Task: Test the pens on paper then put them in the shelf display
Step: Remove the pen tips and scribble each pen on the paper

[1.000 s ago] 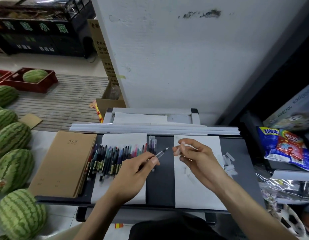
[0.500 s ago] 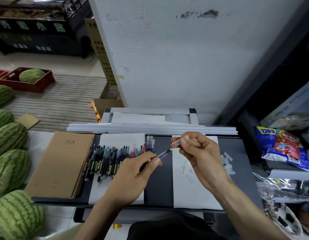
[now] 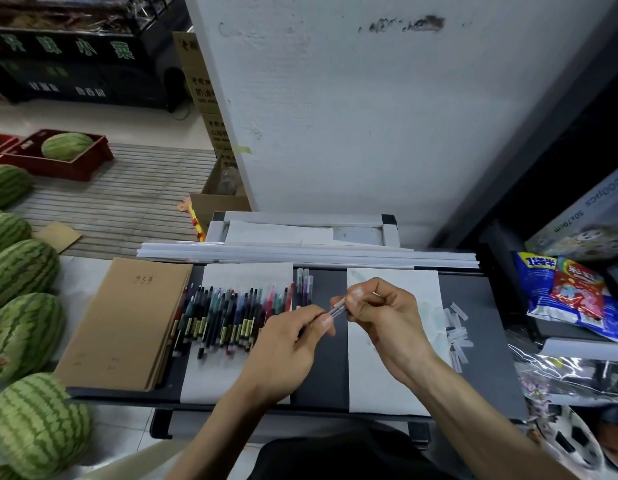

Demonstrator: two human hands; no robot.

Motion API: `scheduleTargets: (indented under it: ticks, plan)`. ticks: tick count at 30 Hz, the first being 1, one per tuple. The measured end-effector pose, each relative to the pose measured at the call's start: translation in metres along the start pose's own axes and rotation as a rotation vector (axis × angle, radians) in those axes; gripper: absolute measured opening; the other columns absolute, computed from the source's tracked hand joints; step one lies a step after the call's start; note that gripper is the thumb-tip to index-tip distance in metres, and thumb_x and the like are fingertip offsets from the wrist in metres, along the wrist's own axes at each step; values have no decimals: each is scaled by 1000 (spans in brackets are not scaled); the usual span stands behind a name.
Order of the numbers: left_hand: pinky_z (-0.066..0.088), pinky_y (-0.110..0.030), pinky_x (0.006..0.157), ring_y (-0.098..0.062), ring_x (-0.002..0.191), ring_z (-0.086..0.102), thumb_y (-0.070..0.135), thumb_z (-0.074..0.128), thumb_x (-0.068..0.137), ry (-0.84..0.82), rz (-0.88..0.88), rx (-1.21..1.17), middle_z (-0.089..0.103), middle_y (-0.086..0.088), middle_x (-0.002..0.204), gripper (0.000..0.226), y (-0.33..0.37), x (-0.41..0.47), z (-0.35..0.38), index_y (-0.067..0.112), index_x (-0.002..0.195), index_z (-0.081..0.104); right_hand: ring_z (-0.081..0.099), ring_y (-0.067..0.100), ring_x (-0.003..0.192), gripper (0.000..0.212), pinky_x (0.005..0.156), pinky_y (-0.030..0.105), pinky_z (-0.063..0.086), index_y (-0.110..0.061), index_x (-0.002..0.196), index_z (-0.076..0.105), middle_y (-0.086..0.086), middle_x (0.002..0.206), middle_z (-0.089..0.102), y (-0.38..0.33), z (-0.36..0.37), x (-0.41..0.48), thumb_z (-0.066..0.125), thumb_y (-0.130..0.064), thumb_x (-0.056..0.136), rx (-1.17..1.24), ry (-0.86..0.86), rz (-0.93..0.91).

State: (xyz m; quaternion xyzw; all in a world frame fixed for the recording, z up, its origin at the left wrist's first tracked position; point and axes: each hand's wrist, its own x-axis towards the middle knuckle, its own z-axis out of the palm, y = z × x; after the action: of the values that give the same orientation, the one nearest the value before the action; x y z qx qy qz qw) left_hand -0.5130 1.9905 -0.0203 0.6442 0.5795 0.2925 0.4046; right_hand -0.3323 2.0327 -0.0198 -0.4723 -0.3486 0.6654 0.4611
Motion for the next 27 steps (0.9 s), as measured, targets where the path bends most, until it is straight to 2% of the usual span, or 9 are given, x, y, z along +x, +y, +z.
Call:
scheduleTargets:
  ticks: [3, 6, 9, 12, 15, 17, 19, 21, 27]
  plan:
    - [29, -33, 56, -10, 54, 35, 25, 53, 110, 1, -41, -94, 39, 5, 56, 29, -10, 0, 8, 25, 85, 69, 77, 35, 98, 19, 72, 23, 56, -5, 82, 66, 8, 83, 73, 4, -2, 6, 68, 11, 91, -19, -11, 30]
    - [29, -23, 53, -7, 51, 34, 26, 51, 111, 34, -141, -224, 39, 11, 52, 32, -19, -1, 16, 21, 87, 72, 77, 28, 98, 4, 75, 22, 56, -4, 91, 70, 12, 92, 78, 12, 1, 10, 71, -2, 95, -77, -34, 76]
    - [32, -32, 57, -10, 53, 37, 29, 50, 110, 51, -232, -248, 43, 11, 54, 38, -26, 3, 24, 6, 86, 67, 75, 29, 98, 16, 90, 31, 59, 1, 96, 75, 20, 99, 77, 34, 7, 9, 72, -14, 97, -115, -63, 145]
    - [35, -38, 62, -14, 58, 43, 34, 53, 109, 10, -304, -213, 50, 9, 59, 40, -35, 6, 30, 7, 80, 62, 75, 30, 102, 19, 97, 36, 59, -1, 92, 78, 19, 98, 77, 56, 5, 7, 71, -18, 98, -129, -16, 194]
    - [42, -43, 65, -19, 65, 51, 38, 53, 108, -61, -313, -64, 59, -1, 71, 40, -47, 4, 34, 10, 82, 62, 75, 29, 99, 18, 94, 39, 60, -5, 91, 79, 16, 95, 79, 71, -3, 17, 71, -19, 99, -188, 26, 269]
    - [46, -45, 65, -23, 67, 57, 47, 48, 107, -68, -323, 63, 64, -4, 72, 45, -58, 2, 31, 14, 78, 61, 77, 32, 94, 20, 85, 38, 64, -2, 94, 73, 18, 92, 79, 75, -9, 29, 68, -20, 101, -195, 47, 309]
    - [42, -39, 56, -20, 61, 57, 57, 44, 102, -12, -341, 217, 62, 1, 66, 50, -70, 2, 24, 18, 75, 59, 79, 34, 83, 22, 71, 33, 64, 0, 99, 68, 21, 89, 78, 75, -15, 46, 67, -22, 102, -213, 85, 334]
    - [46, -34, 56, -15, 60, 58, 55, 48, 101, 81, -376, 342, 63, 4, 66, 44, -85, 7, 13, 21, 77, 60, 79, 32, 75, 25, 62, 30, 62, 2, 103, 67, 21, 86, 78, 74, -22, 67, 69, -23, 101, -310, 116, 340]
    - [49, -32, 61, -21, 68, 60, 38, 60, 96, 72, -494, 617, 64, 2, 73, 26, -112, 35, 0, 19, 80, 60, 77, 25, 61, 20, 68, 37, 66, 0, 93, 71, 15, 76, 77, 91, -18, 116, 74, -19, 95, -774, 135, 343]
